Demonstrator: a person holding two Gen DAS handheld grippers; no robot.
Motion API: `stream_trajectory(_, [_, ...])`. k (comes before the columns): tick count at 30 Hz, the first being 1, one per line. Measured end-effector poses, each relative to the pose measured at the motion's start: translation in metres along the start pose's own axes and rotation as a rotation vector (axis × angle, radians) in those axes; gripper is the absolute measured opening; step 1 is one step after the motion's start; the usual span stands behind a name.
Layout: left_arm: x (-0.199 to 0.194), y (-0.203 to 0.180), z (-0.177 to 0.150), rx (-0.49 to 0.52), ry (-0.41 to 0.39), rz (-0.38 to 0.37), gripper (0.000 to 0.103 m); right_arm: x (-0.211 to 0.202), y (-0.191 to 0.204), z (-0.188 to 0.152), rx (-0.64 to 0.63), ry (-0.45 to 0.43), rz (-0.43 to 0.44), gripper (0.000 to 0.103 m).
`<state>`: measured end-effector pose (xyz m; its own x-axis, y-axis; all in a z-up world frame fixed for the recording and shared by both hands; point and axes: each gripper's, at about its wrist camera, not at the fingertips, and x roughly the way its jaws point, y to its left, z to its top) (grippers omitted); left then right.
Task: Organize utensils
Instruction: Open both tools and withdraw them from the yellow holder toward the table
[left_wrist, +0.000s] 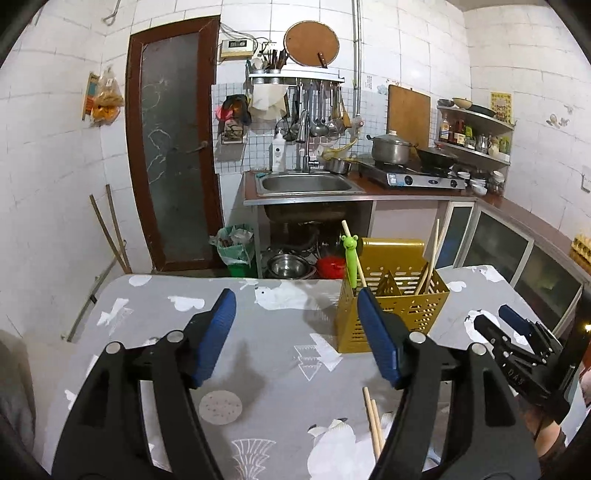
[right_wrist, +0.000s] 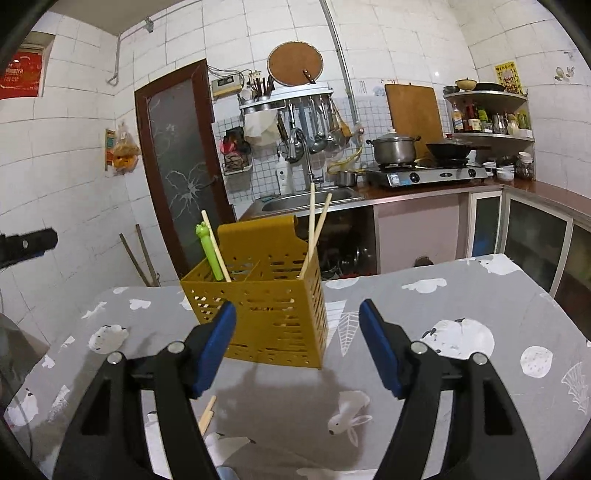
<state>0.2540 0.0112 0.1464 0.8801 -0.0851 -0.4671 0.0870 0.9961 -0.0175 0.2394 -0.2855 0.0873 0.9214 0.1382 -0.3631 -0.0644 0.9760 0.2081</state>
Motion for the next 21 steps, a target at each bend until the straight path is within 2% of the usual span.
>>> stream_trajectory(5, [-0.001, -0.012, -0.002, 0.055, 0.007, -0.012, 0.067, -0.008, -0.006, 0.007, -0.007, 0.000, -0.027, 0.072])
stream_trajectory(8, [-0.003, -0.015, 0.001, 0.048, 0.011, -0.018, 0.074, -0.014, -0.010, 0.009, -0.017, 0.001, -0.028, 0.075])
stream_trajectory(12, [-0.009, -0.017, -0.001, 0.071, 0.010, -0.009, 0.074, -0.015, -0.010, 0.013, -0.076, -0.008, -0.040, 0.077])
stream_trajectory(18, [-0.019, 0.001, -0.009, 0.036, 0.005, 0.007, 0.077, -0.015, -0.003, 0.006, -0.073, 0.005, -0.049, 0.079])
stream_trajectory(21, [-0.019, 0.009, -0.013, 0.054, 0.010, 0.040, 0.081, -0.017, 0.004, 0.002, -0.059, 0.005, -0.045, 0.086])
